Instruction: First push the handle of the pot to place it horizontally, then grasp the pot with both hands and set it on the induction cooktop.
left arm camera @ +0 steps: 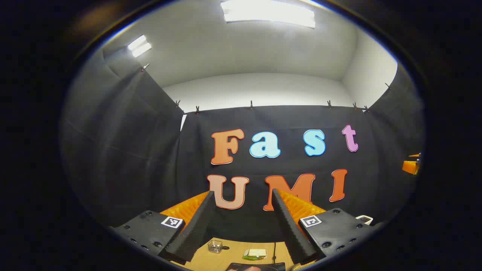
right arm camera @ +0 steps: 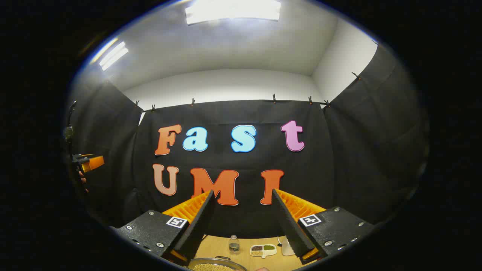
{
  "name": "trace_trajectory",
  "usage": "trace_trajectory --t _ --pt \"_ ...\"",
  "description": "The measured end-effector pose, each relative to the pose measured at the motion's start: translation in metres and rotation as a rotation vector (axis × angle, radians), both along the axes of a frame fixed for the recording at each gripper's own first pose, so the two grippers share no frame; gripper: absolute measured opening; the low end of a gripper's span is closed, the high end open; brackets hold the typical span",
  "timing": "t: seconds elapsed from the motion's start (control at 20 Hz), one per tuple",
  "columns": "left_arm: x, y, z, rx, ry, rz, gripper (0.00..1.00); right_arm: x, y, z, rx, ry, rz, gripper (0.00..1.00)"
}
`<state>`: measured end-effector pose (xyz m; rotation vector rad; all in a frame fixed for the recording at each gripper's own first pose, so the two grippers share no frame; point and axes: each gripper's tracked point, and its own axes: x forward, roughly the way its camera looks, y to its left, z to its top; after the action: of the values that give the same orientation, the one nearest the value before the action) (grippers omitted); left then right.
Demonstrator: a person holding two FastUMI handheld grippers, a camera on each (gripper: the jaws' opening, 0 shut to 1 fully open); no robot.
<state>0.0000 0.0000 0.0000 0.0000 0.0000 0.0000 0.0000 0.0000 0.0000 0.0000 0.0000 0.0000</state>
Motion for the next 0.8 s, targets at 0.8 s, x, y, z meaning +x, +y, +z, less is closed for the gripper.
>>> trace_trajectory --t 0.8 --pt "-0.009 -0.004 0.01 -0.018 -0.063 0.006 0.96 -0.005 0.032 -0.015 -0.001 0.02 0.095 0.97"
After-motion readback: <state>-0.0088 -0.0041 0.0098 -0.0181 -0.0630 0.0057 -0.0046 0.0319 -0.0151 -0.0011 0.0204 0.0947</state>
